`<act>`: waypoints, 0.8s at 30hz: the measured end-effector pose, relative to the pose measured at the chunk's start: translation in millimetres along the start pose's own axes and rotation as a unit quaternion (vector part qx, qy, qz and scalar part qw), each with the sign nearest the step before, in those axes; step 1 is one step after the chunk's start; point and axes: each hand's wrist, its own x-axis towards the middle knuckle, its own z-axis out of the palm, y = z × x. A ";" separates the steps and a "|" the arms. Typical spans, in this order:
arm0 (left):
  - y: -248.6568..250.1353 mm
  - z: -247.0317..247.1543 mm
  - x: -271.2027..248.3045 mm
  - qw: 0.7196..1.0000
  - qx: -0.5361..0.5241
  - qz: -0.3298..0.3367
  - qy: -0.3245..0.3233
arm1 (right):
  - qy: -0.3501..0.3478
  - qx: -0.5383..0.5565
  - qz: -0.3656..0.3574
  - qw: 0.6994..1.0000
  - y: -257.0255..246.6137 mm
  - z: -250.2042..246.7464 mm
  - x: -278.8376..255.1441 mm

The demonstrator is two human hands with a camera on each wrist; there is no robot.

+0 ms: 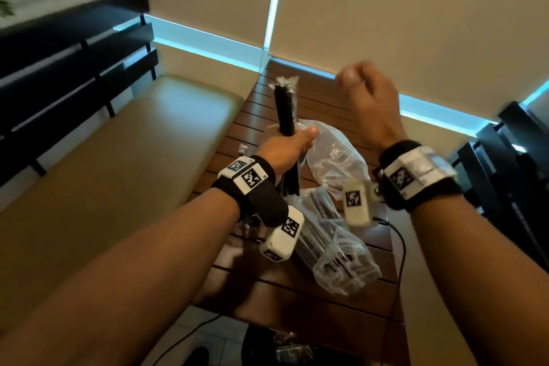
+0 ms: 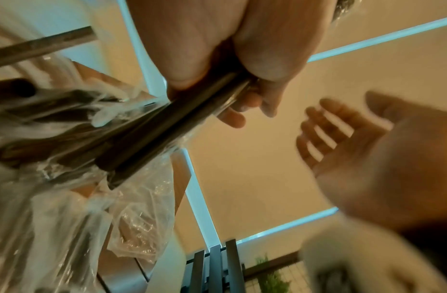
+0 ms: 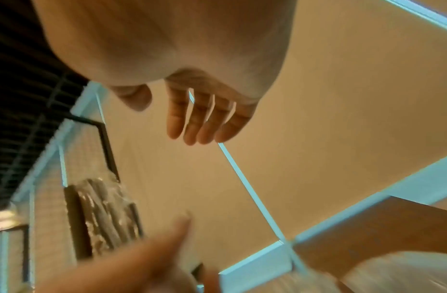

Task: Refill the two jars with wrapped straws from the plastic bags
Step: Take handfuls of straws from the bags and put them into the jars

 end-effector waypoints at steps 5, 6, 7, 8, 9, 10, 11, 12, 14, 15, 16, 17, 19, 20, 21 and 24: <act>18.4 8.4 1.2 0.975 0.199 0.093 -0.042 | -0.082 -0.047 -0.113 0.989 -56.5 19.7 12.4; 22.9 7.9 -0.2 0.965 0.231 0.114 -0.051 | -0.115 -0.089 -0.119 0.982 -60.0 25.6 8.3; 24.6 6.5 1.5 0.953 0.268 0.130 -0.059 | -0.129 -0.126 -0.121 0.976 -61.6 29.0 5.6; 27.2 4.0 1.2 0.949 0.278 0.136 -0.056 | -0.127 -0.153 -0.123 0.972 -61.6 30.0 4.8; 27.9 0.2 3.6 0.954 0.266 0.131 -0.052 | -0.116 -0.184 -0.128 0.968 -61.1 29.0 5.3; 29.1 -4.9 4.8 0.952 0.271 0.132 -0.050 | -0.109 -0.225 -0.135 0.959 -60.3 27.4 6.3; 30.9 -8.5 6.4 0.947 0.288 0.131 -0.047 | -0.104 -0.266 -0.141 0.948 -60.6 26.2 7.4; 33.3 -12.6 6.5 0.942 0.302 0.136 -0.048 | -0.099 -0.287 -0.146 0.942 -60.8 26.5 8.7; 37.8 -19.4 5.7 0.951 0.262 0.150 -0.067 | -0.071 -0.261 -0.155 0.950 -61.0 32.7 10.6; 41.1 -22.7 4.9 0.953 0.248 0.154 -0.079 | -0.053 -0.235 -0.151 0.959 -60.2 37.6 11.5; 42.9 -27.3 4.9 0.951 0.255 0.152 -0.086 | -0.039 -0.209 -0.138 0.967 -57.8 43.2 13.2; 42.3 -34.4 6.3 0.946 0.277 0.142 -0.091 | -0.028 -0.186 -0.119 0.975 -53.9 48.1 14.6; 30.7 -54.1 13.1 0.933 0.328 0.114 -0.096 | -0.012 -0.156 -0.081 0.984 -44.7 54.9 14.8; 21.3 -65.3 16.0 0.923 0.358 0.098 -0.099 | -0.008 -0.150 -0.066 0.986 -39.1 57.5 13.9; 8.3 -76.0 19.9 0.911 0.394 0.076 -0.095 | -0.011 -0.147 -0.053 0.988 -34.0 60.2 12.7; -32.3 -105.8 26.4 0.871 0.489 0.006 -0.042 | -0.041 -0.147 -0.019 0.988 -17.6 71.5 7.5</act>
